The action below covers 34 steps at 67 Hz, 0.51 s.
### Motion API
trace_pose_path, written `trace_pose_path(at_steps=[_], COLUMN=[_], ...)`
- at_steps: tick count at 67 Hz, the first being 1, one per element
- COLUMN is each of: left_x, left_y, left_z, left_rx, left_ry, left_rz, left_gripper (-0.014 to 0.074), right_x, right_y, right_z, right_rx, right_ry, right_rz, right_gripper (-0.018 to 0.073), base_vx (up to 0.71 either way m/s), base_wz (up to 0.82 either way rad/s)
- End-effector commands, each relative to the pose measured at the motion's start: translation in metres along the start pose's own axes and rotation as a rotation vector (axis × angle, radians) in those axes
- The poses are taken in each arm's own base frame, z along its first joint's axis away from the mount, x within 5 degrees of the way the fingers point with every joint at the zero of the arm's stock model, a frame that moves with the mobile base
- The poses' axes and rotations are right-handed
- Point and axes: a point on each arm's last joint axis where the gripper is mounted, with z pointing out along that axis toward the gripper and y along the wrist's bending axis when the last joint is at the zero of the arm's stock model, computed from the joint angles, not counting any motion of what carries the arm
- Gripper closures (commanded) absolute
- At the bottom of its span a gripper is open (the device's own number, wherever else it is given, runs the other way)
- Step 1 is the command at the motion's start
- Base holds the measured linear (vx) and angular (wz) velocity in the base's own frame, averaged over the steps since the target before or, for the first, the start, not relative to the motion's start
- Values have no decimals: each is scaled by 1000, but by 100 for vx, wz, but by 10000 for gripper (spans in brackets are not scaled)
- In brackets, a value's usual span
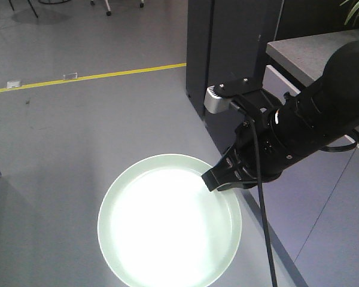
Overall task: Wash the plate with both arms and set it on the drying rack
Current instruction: 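Turn the base toward the sink counter with the plate held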
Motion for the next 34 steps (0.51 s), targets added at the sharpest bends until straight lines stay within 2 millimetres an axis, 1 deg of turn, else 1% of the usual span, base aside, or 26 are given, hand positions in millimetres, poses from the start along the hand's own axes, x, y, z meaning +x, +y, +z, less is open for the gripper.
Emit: trace_pose_path(at_steps=[1, 34], left_x=[-15, -15], left_y=[-1, -1], left_z=[-2, -2], left_rx=[12, 12], left_ry=[-113, -113], left_rz=[-5, -5], left_gripper=[603, 603], right_x=[-6, -6], right_y=[6, 6], right_z=[-20, -20], right_rx=[-5, -5], right_ry=[-98, -98], right_rz=[-16, -16], right_gripper=[561, 561], base_vx=[9, 7], base_wz=[-25, -27])
